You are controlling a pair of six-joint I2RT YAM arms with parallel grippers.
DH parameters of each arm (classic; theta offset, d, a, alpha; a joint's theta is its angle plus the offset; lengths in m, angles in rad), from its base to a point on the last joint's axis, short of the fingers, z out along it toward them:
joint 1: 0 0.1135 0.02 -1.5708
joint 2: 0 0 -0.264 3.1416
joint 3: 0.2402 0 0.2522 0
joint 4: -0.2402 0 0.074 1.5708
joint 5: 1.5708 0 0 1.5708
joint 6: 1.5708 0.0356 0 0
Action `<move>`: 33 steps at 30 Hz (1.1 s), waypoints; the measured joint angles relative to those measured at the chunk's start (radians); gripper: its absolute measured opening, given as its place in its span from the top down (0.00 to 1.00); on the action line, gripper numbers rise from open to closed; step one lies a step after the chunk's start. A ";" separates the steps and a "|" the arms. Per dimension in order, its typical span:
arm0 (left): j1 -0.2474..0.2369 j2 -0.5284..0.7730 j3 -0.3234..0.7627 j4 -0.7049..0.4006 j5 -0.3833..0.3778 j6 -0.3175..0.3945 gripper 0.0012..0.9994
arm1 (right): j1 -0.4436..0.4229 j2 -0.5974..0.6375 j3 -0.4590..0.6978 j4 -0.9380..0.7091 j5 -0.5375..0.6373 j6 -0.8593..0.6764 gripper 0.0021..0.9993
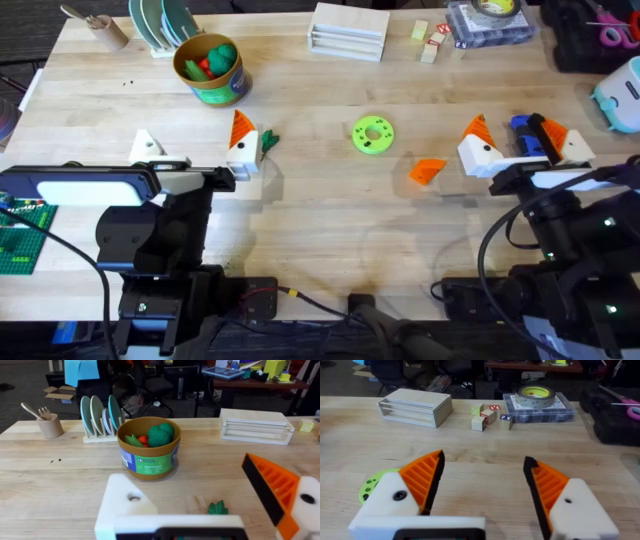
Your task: Pick up the gripper from the table and insert it into the empty holder that is missing its gripper. Then pick up a screw, insert it into the mounting hole, and use the screwdriver to tighten it. Finally, clean up the table by picking up the vegetable and placing it into the bucket.
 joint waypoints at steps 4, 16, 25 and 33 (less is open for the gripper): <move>0.000 0.000 0.000 0.000 0.000 0.002 0.01 | 0.000 0.000 0.000 -0.002 0.000 0.000 0.01; 0.000 0.000 0.000 0.000 0.000 0.003 0.01 | 0.000 0.000 0.001 -0.007 0.000 0.000 0.01; 0.000 0.028 0.108 -0.165 -0.003 0.003 0.01 | 0.000 0.016 0.057 -0.099 -0.012 0.020 0.01; 0.000 0.348 0.509 -0.343 -0.003 0.003 0.01 | 0.000 0.245 0.490 -0.426 -0.012 0.023 0.01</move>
